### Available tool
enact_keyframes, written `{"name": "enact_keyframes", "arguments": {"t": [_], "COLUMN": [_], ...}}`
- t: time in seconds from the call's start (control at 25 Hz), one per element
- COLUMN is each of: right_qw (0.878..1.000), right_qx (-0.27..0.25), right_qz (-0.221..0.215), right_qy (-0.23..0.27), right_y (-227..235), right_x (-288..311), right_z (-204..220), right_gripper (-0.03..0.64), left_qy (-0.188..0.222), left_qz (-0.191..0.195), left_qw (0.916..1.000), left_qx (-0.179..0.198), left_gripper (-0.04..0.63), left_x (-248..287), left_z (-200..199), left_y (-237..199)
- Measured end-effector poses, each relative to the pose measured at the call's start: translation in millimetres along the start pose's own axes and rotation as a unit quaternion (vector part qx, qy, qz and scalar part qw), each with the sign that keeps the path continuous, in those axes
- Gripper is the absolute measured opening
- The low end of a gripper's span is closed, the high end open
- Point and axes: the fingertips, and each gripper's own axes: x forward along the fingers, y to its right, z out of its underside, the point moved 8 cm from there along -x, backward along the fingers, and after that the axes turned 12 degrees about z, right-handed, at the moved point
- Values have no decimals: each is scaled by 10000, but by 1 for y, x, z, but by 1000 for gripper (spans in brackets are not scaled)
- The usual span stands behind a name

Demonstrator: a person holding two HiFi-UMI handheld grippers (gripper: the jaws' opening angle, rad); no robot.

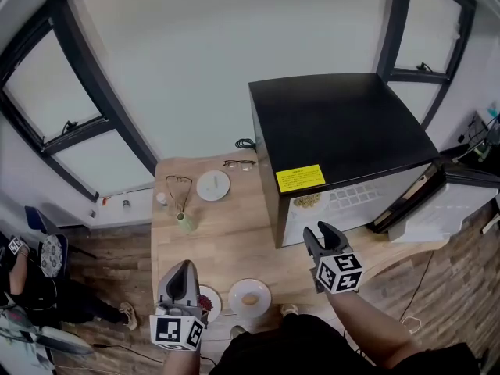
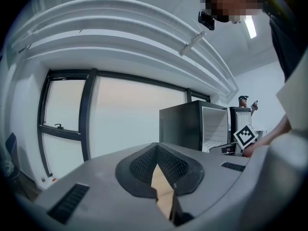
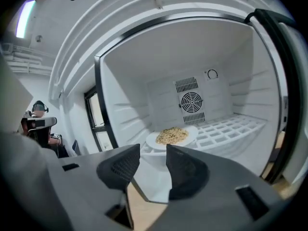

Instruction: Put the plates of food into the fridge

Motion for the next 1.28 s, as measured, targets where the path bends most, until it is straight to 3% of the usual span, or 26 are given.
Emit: {"name": "enact_keyframes", "arguments": {"t": [0.16,0.52,0.84,1.0,1.28], "right_qw": [9997,9980,9928,9840,9656], "right_qx": [155,358,898,1548,2175], "right_qz": [-66,-417,38,197,680], "right_qy": [-168,-319,-795,-866,-1254], "right_y": [-31,-104,-131,-136,-136], "right_x": [-15,-62,-99,-112,-119], "right_z": [23,75,145,182,240], "right_gripper": [167,150,149,149,149], "left_qy": [-184,-227,-410,-281,-349], "left_qz": [92,574,807,784,839], "left_qw": [9990,9960,9945,9949,9939], "left_qx": [402,645,522,573,618], "left_gripper": [3,3,3,3,3], "left_x": [-25,-69,-106,-124,-149], "left_z": [5,13,38,38,44], "left_y": [-14,-41,-66,-75,-82]}}
